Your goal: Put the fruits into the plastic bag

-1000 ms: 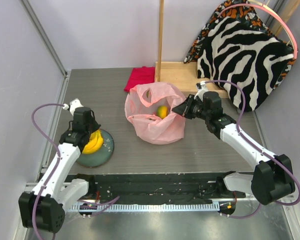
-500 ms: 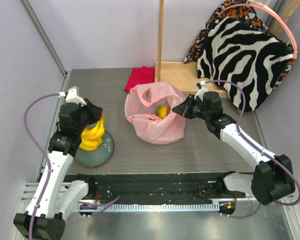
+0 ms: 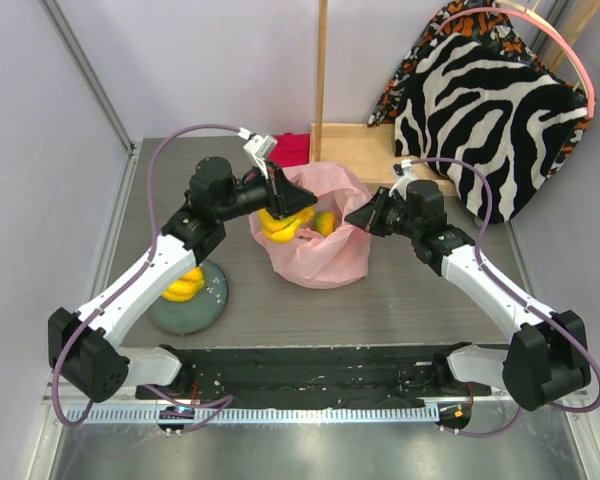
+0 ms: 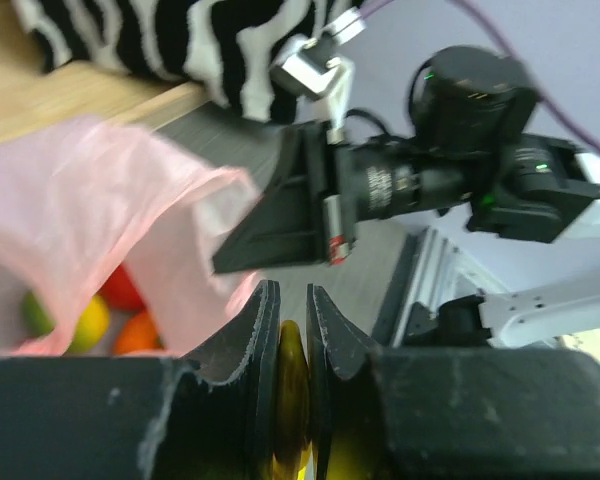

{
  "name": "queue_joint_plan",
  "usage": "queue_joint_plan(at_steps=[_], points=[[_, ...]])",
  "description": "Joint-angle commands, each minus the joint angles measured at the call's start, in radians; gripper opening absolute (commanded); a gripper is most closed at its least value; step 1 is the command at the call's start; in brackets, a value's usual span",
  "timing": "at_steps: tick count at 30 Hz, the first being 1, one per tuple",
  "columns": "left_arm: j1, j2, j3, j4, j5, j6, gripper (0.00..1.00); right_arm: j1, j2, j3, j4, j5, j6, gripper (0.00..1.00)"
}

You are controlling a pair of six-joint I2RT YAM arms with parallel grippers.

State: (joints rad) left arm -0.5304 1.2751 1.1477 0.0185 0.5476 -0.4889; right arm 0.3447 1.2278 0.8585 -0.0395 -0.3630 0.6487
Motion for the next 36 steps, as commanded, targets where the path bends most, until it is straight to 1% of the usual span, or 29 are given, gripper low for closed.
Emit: queue_joint_plan(at_steps=[1,4,5,7,8,9,11,15,19,22,25,26,28,31,36], points=[[-0.02,0.035,0.037,0.273,0.094,-0.094,0.0,-0.003,-0.042,0.031,0.001,0.016,-0.006,0.01],[-0.02,0.055,0.021,0.302,0.02,-0.146,0.0,-0.003,-0.048,0.028,0.001,0.012,-0.003,0.01],[-0.019,0.058,0.017,0.304,-0.036,-0.158,0.0,-0.003,-0.048,0.028,0.001,0.012,-0.001,0.01],[-0.02,0.07,0.007,0.279,-0.095,-0.201,0.0,-0.003,-0.054,0.024,0.003,0.012,-0.001,0.01],[-0.019,0.075,0.009,0.261,-0.163,-0.212,0.0,-0.004,-0.056,0.022,0.003,0.012,0.002,0.01],[-0.019,0.084,0.007,0.217,-0.196,-0.243,0.0,-0.003,-0.06,0.017,0.003,0.012,0.003,0.01],[-0.019,0.095,0.004,0.192,-0.247,-0.258,0.0,-0.003,-0.063,0.014,0.004,0.01,0.006,0.01],[-0.019,0.145,0.003,0.231,-0.251,-0.283,0.0,-0.004,-0.073,0.01,0.003,0.01,0.008,0.01],[-0.013,0.213,0.021,0.215,-0.291,-0.286,0.0,-0.003,-0.086,0.01,-0.007,0.013,0.006,0.01],[-0.006,0.262,0.018,0.233,-0.293,-0.312,0.0,-0.003,-0.091,0.007,-0.008,0.016,0.006,0.01],[-0.008,0.297,0.0,0.303,-0.243,-0.367,0.0,-0.004,-0.088,0.008,-0.002,0.009,0.009,0.01],[-0.008,0.317,-0.009,0.367,-0.23,-0.405,0.0,-0.003,-0.082,0.007,0.001,0.009,0.012,0.01],[-0.022,0.334,-0.034,0.431,-0.216,-0.433,0.0,-0.003,-0.079,0.004,0.006,0.009,0.012,0.01],[-0.055,0.366,-0.023,0.466,-0.224,-0.438,0.0,-0.003,-0.071,0.002,0.01,0.007,0.015,0.01],[-0.114,0.435,-0.022,0.558,-0.278,-0.438,0.0,-0.004,-0.068,0.001,0.018,0.006,0.02,0.01]])
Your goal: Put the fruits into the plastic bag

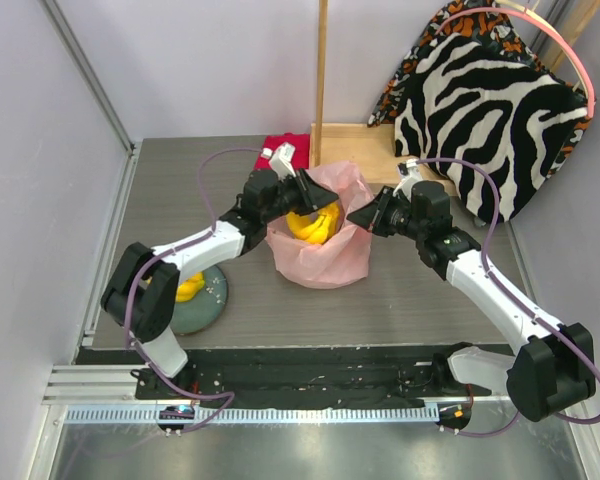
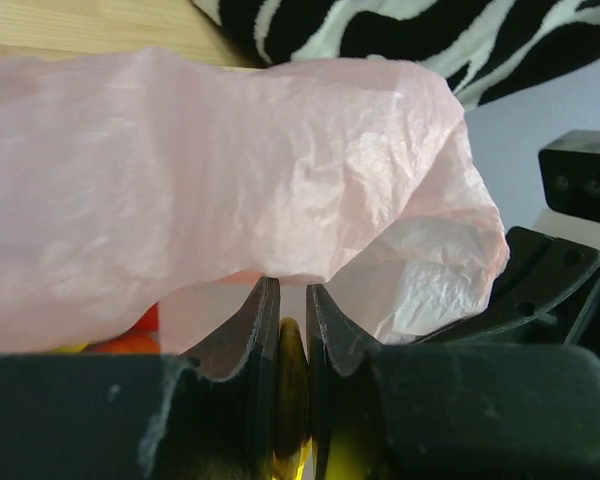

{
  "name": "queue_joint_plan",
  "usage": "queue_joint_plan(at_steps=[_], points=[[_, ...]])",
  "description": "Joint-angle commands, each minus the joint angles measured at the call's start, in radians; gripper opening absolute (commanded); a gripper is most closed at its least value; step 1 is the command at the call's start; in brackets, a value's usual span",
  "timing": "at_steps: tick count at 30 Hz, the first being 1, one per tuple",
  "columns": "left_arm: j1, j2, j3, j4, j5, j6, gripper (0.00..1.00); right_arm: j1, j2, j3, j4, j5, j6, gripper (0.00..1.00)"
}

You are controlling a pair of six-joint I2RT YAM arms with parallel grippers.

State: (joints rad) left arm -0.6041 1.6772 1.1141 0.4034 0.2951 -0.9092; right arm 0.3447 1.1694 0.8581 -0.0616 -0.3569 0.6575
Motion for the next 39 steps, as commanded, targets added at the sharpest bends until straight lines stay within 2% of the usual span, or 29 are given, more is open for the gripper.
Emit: queue_joint_plan(at_steps=[1,5,11,13,14,16,17,20,24,27,33,37,39], points=[[-0.045,0.044,0.009,0.199,-0.027,-0.032,0.0,-0.004,-0.011,-0.002,0.037,-0.001,0.011,0.01],[-0.085,0.079,0.001,0.213,-0.04,-0.008,0.0,-0.004,-0.01,-0.001,0.04,0.003,0.007,0.01],[-0.085,0.095,-0.004,0.164,-0.047,0.065,0.02,-0.003,-0.002,-0.001,0.039,0.006,0.005,0.01],[-0.085,0.084,-0.003,0.132,-0.044,0.091,0.11,-0.003,-0.004,-0.001,0.036,0.01,0.001,0.01],[-0.085,0.066,-0.007,0.126,-0.043,0.111,0.22,-0.003,-0.001,-0.001,0.036,0.012,0.001,0.01],[-0.085,0.044,-0.013,0.104,-0.051,0.138,0.33,-0.003,0.006,0.001,0.037,0.01,0.001,0.01],[-0.085,0.021,-0.019,0.094,-0.053,0.165,0.47,-0.004,0.01,0.002,0.037,0.01,-0.001,0.01],[-0.085,-0.023,-0.046,0.06,-0.094,0.194,0.68,-0.003,0.013,0.004,0.039,0.009,-0.004,0.01],[-0.082,-0.092,-0.074,0.032,-0.099,0.249,0.86,-0.003,0.016,0.01,0.023,0.016,-0.019,0.01],[-0.08,-0.172,-0.094,-0.015,-0.085,0.297,0.88,-0.004,0.019,0.03,0.0,0.022,-0.045,0.01],[-0.082,-0.368,-0.125,-0.262,-0.102,0.538,0.89,-0.003,0.01,0.11,-0.13,0.006,-0.169,0.01],[-0.082,-0.496,-0.115,-0.425,-0.172,0.711,0.9,-0.004,0.03,0.189,-0.308,-0.022,-0.289,0.01],[-0.082,-0.525,-0.122,-0.446,-0.235,0.763,0.92,-0.003,0.044,0.219,-0.354,-0.028,-0.326,0.01]])
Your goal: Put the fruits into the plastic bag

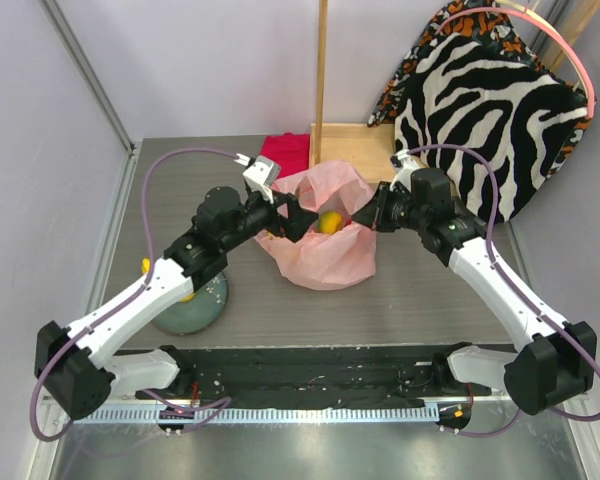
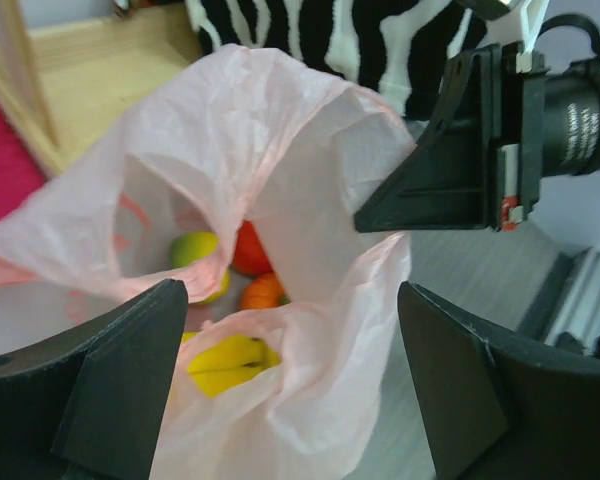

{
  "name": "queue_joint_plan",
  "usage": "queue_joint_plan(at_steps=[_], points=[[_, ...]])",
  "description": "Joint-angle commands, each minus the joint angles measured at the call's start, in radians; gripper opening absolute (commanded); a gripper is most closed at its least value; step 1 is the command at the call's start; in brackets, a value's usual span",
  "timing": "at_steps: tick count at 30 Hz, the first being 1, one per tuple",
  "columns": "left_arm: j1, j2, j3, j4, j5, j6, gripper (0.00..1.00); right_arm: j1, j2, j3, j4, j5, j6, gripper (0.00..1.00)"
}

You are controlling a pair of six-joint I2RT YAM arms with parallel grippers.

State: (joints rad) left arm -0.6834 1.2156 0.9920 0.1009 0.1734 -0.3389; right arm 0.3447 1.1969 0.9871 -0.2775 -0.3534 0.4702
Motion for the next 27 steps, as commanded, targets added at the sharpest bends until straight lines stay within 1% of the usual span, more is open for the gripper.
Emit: queue_joint_plan(at_steps=[1,3,6,9,12,14,17,20,23,27], points=[[-0.002,-0.073,-0.006,-0.139,-0.196,0.202,0.96,-0.003,0.018,0.094,-0.17,-0.03,-0.169,0.01],[-0.002,-0.064,0.007,-0.161,-0.245,0.242,0.98,-0.004,0.02,0.096,-0.189,-0.033,-0.185,0.01],[-0.002,0.014,0.068,-0.208,-0.259,0.297,0.99,-0.004,0.018,0.082,-0.196,-0.065,-0.186,0.01],[-0.002,0.093,0.122,-0.224,-0.279,0.317,1.0,-0.003,0.015,0.071,-0.193,-0.093,-0.18,0.01],[-0.002,0.148,0.177,-0.245,-0.261,0.316,1.0,-0.003,0.001,0.061,-0.193,-0.09,-0.18,0.01],[-0.002,0.156,0.18,-0.233,-0.227,0.314,1.0,-0.003,-0.003,0.059,-0.195,-0.088,-0.185,0.01],[-0.002,0.157,0.163,-0.164,-0.189,0.305,1.0,-0.004,-0.002,0.059,-0.195,-0.093,-0.186,0.01],[-0.002,0.182,0.168,-0.147,-0.206,0.313,1.0,-0.003,0.007,0.061,-0.192,-0.108,-0.185,0.01],[-0.002,0.239,0.201,-0.167,-0.212,0.316,1.0,-0.003,0.009,0.059,-0.186,-0.114,-0.179,0.01],[-0.002,0.295,0.234,-0.159,-0.252,0.29,1.0,-0.004,0.001,0.05,-0.178,-0.121,-0.17,0.01]])
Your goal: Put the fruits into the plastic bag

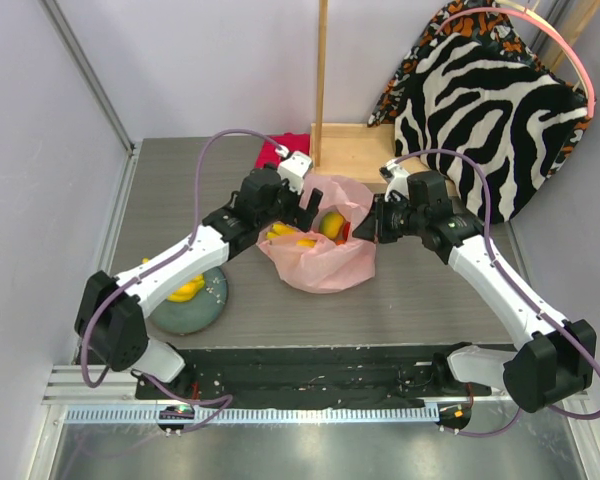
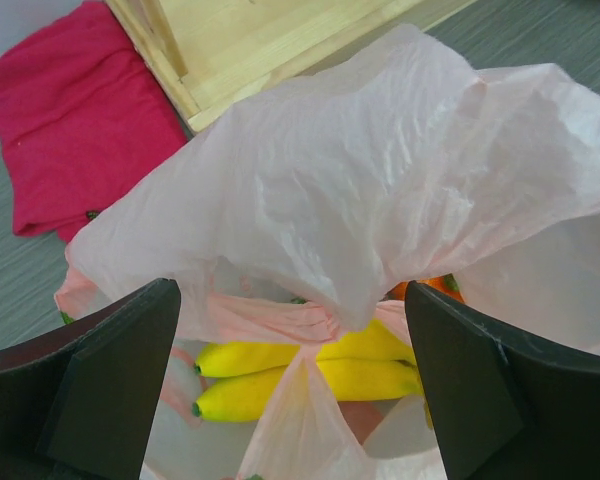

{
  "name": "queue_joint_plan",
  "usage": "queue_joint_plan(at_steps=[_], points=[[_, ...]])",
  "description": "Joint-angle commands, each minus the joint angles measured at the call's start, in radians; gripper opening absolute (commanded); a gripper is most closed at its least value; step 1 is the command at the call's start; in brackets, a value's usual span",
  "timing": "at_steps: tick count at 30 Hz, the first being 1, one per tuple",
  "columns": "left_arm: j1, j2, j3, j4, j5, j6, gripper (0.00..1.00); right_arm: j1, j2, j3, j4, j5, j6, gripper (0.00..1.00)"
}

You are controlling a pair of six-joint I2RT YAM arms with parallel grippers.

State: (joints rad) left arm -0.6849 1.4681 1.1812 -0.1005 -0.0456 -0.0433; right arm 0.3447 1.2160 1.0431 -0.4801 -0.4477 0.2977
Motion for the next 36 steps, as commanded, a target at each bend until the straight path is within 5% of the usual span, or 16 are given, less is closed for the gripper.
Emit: queue_joint_plan(at_steps=[1,4,8,20,36], points=[[-0.001,0.053,0.044,0.054,-0.034,-0.019,1.0,-0.004,-0.021,-0.012,0.024,-0.025,0.006,0.01],[-0.001,0.073,0.047,0.097,-0.031,-0.05,0.95,-0.003,-0.026,-0.021,0.024,-0.023,0.008,0.01],[-0.001,0.096,0.046,0.169,-0.036,-0.122,0.63,-0.004,-0.027,-0.031,0.024,-0.043,0.017,0.01],[-0.001,0.092,0.029,0.214,-0.011,-0.168,0.0,-0.004,-0.036,-0.058,0.028,-0.039,0.018,0.01],[-0.001,-0.153,0.092,-0.077,0.118,-0.133,0.0,-0.004,0.183,0.142,0.064,0.119,-0.012,0.01]])
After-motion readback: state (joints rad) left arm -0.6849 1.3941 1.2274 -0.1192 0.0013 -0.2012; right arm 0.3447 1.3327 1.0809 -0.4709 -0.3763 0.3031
